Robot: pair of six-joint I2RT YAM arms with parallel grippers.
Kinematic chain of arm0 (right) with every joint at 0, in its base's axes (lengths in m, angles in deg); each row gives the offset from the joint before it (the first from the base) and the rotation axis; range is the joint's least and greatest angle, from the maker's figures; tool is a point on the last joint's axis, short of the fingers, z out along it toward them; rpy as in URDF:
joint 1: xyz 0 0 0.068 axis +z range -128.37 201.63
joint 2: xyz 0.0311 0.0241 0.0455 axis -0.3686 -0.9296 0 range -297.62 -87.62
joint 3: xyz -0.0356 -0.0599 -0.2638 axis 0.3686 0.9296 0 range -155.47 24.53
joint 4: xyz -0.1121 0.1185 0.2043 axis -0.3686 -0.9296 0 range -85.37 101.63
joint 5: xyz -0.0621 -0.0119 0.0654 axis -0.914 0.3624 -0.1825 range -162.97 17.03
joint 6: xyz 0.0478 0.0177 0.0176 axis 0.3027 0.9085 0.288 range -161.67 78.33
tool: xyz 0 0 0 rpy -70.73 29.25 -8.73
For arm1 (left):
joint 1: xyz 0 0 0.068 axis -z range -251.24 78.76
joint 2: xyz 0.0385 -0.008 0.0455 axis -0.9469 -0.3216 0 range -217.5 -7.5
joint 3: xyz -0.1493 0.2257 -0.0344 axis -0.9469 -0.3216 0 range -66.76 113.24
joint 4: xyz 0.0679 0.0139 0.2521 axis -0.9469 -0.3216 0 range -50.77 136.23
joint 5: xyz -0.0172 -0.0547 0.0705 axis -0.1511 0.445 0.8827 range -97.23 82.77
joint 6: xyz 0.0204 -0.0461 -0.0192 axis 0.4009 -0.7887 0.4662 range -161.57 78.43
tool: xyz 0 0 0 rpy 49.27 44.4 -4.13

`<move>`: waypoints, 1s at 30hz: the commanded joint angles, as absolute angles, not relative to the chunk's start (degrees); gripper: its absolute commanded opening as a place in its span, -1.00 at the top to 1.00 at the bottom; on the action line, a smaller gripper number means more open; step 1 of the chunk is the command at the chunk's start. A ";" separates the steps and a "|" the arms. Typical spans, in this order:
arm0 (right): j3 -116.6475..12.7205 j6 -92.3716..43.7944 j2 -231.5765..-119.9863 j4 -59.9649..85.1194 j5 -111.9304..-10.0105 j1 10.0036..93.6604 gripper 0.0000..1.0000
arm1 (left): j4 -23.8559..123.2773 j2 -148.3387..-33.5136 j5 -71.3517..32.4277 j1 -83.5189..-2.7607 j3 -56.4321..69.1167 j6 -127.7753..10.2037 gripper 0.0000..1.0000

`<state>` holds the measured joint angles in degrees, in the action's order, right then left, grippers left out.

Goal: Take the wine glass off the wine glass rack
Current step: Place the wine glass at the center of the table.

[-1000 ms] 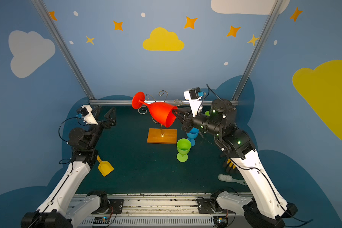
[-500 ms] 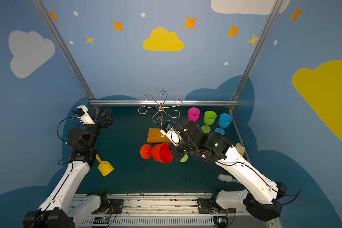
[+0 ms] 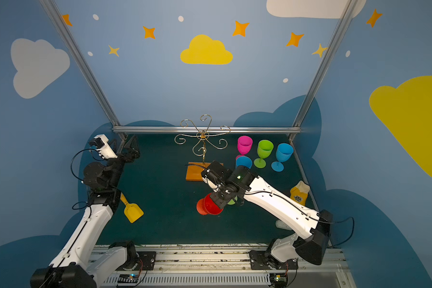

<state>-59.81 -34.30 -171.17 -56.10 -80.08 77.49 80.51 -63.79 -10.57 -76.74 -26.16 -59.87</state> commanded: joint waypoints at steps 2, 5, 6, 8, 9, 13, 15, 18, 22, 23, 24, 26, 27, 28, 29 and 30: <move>-60.44 -32.45 -174.66 -55.35 -81.47 76.35 1.00 | 80.68 -62.60 -10.29 -77.32 -26.51 -59.48 -0.99; -63.72 -32.30 -179.12 -58.84 -81.45 75.65 1.00 | 80.68 -63.01 -10.45 -77.48 -26.37 -59.84 -0.99; -65.34 -32.19 -180.88 -60.58 -81.24 75.38 1.00 | 80.78 -63.21 -10.47 -77.60 -26.41 -59.92 -0.99; -68.49 -30.20 -184.40 -64.19 -80.92 74.96 1.00 | 80.90 -63.32 -10.54 -77.65 -26.39 -60.02 -0.99; -69.47 -29.67 -185.93 -65.23 -80.60 74.72 1.00 | 80.86 -63.31 -10.57 -77.70 -26.35 -60.30 -0.99; -68.58 -30.68 -186.21 -61.98 -78.08 74.40 1.00 | 80.99 -63.22 -10.74 -78.09 -26.40 -60.67 -0.99; -68.87 -30.78 -185.63 -61.06 -76.85 74.05 1.00 | 80.78 -63.03 -10.66 -78.44 -26.37 -60.62 -0.99; -69.72 -30.86 -185.22 -60.96 -76.70 73.74 0.87 | 80.76 -63.02 -10.79 -78.75 -26.42 -60.93 -0.99; -70.26 -31.08 -184.34 -60.69 -75.62 73.57 0.56 | 80.95 -63.36 -11.06 -78.85 -26.49 -61.32 -0.99; -70.23 -31.08 -183.91 -60.56 -75.52 73.53 0.50 | 80.95 -63.32 -11.02 -78.88 -26.51 -61.29 -0.99; -70.35 -31.07 -183.41 -60.41 -75.56 73.42 0.42 | 80.95 -63.23 -11.02 -78.89 -26.51 -61.25 -0.99; -70.64 -31.01 -182.35 -60.23 -75.60 73.23 0.32 | 80.95 -63.24 -10.94 -78.97 -26.60 -61.25 -0.99; -70.72 -30.93 -181.49 -60.02 -75.77 73.07 0.28 | 80.95 -63.21 -11.01 -79.06 -26.61 -61.21 -0.99; -70.83 -30.97 -180.56 -59.66 -75.86 72.97 0.24 | 81.03 -63.10 -11.01 -79.07 -26.65 -61.18 -0.99; -70.76 -30.99 -179.57 -59.12 -75.87 72.82 0.21 | 81.03 -62.97 -11.03 -79.14 -26.70 -61.24 -0.99; -70.46 -31.48 -178.18 -58.18 -75.52 72.72 0.17 | 81.03 -62.91 -11.03 -79.15 -26.72 -61.25 -0.99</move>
<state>-68.73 -31.37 -182.90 -59.55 -76.28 73.27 80.14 -63.37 -10.50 -78.86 -26.16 -61.09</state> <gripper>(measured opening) 0.407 0.994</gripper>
